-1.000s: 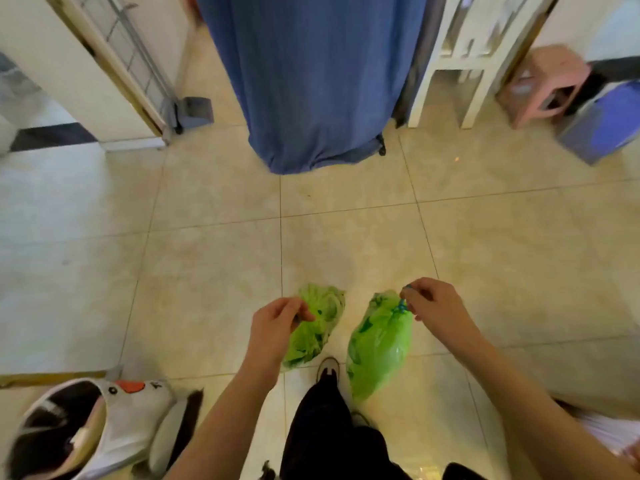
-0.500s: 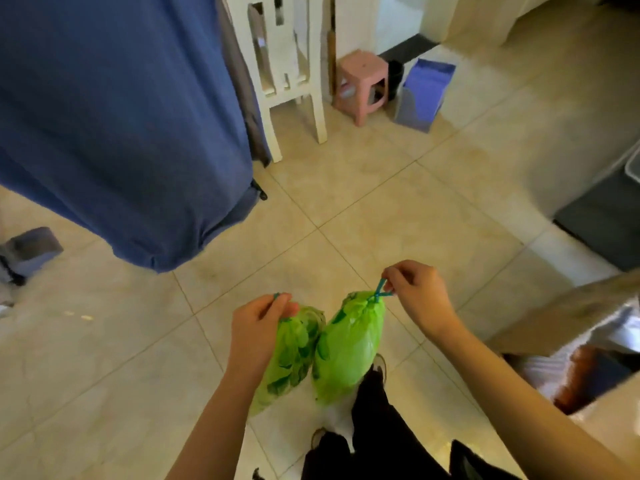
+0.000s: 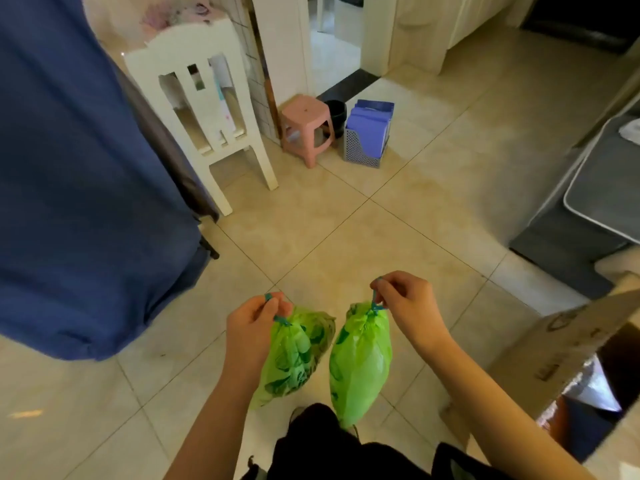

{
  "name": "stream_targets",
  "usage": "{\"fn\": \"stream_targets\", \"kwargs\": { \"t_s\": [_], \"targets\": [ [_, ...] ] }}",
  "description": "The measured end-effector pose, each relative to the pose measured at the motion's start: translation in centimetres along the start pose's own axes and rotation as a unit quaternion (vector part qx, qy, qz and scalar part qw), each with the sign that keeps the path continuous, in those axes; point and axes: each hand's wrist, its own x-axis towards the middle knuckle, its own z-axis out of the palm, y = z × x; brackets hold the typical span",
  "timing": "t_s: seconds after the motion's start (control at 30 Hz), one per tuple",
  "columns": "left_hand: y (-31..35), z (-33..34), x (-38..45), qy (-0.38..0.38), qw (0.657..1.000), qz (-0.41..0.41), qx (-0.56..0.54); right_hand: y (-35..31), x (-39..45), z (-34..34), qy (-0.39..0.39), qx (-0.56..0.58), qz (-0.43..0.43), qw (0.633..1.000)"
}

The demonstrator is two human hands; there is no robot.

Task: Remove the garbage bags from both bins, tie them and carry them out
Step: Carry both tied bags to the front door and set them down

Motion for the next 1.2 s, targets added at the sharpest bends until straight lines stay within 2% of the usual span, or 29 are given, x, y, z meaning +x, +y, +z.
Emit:
{"fn": "stream_targets", "kwargs": {
  "t_s": [0.23,0.53,0.77,1.03,1.2],
  "targets": [
    [5.0,11.4,9.6,-0.111,0.992,0.050,0.039,-0.5,10.6,-7.0,0.111,0.041,0.004,0.993],
    [10.7,27.7,22.1,-0.245,0.961,0.075,0.108,-1.2,24.1,-18.6,0.204,0.075,0.052,0.975],
    [14.8,41.1,29.7,-0.260,0.955,0.082,0.118,-1.4,34.9,-27.1,0.244,0.112,0.073,0.961],
    [19.0,55.6,36.9,-0.139,0.985,0.053,0.084,-1.0,47.2,-37.2,0.185,0.106,0.098,0.972],
    [22.3,62.9,41.9,-0.141,0.983,0.058,0.104,-0.9,55.6,-43.8,0.207,0.114,0.116,0.965]
  ]
}}
